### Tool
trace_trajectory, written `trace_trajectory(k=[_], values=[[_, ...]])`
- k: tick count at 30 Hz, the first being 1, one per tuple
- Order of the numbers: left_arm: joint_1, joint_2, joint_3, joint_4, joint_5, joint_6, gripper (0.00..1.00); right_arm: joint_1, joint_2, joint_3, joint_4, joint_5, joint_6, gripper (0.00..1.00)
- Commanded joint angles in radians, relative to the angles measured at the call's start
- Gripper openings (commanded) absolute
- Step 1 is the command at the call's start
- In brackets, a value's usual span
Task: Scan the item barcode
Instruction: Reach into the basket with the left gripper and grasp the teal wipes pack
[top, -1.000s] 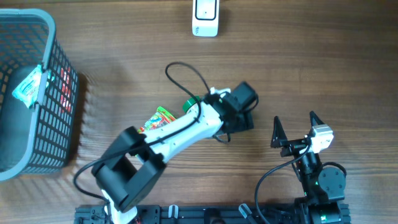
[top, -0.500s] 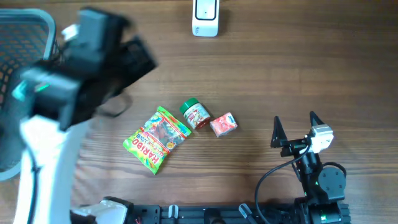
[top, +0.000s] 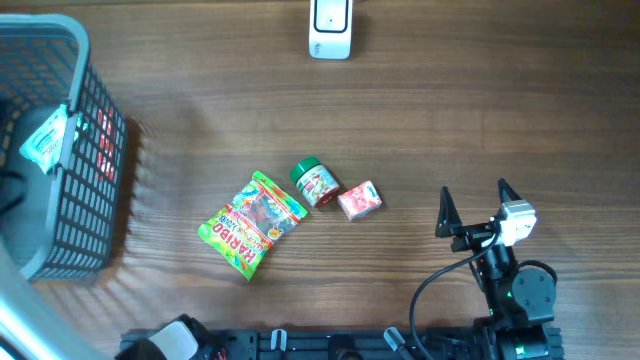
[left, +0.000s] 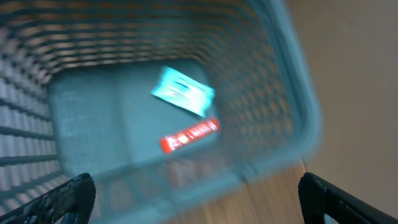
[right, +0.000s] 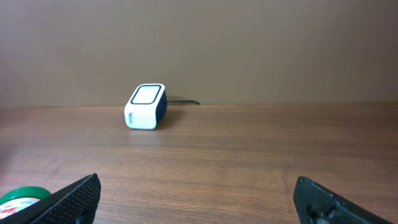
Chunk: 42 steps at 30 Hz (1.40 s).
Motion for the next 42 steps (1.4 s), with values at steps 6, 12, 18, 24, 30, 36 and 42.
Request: trace_trajectory(k=[6, 12, 18, 24, 30, 36, 42], values=[[0.231, 0.348, -0.01, 0.008, 0.212, -0.077, 1.0, 0.003, -0.006, -0.001, 0.002, -0.008, -0.006, 1.0], [0.203, 0.579, -0.098, 0.084, 0.214, -0.303, 1.0, 0.003, -0.006, -0.001, 0.002, -0.008, -0.006, 1.0], [0.148, 0.698, -0.144, 0.22, 0.21, -0.549, 1.0, 0.003, -0.006, -0.001, 0.002, -0.008, -0.006, 1.0], [0.034, 0.733, -0.144, 0.352, 0.021, -0.601, 1.0, 0.003, -0.003, -0.001, 0.002, -0.008, -0.005, 1.0], [-0.053, 0.735, -0.144, 0.459, -0.098, -0.61, 1.0, 0.003, -0.002, -0.001, 0.002, -0.008, -0.006, 1.0], [-0.057, 0.758, -0.144, 0.472, -0.161, -0.609, 1.0, 0.003, -0.002, -0.001, 0.002, -0.008, -0.006, 1.0], [-0.051, 0.808, -0.144, 0.478, -0.156, -0.609, 1.0, 0.003, -0.002, -0.001, 0.002, -0.008, -0.006, 1.0]])
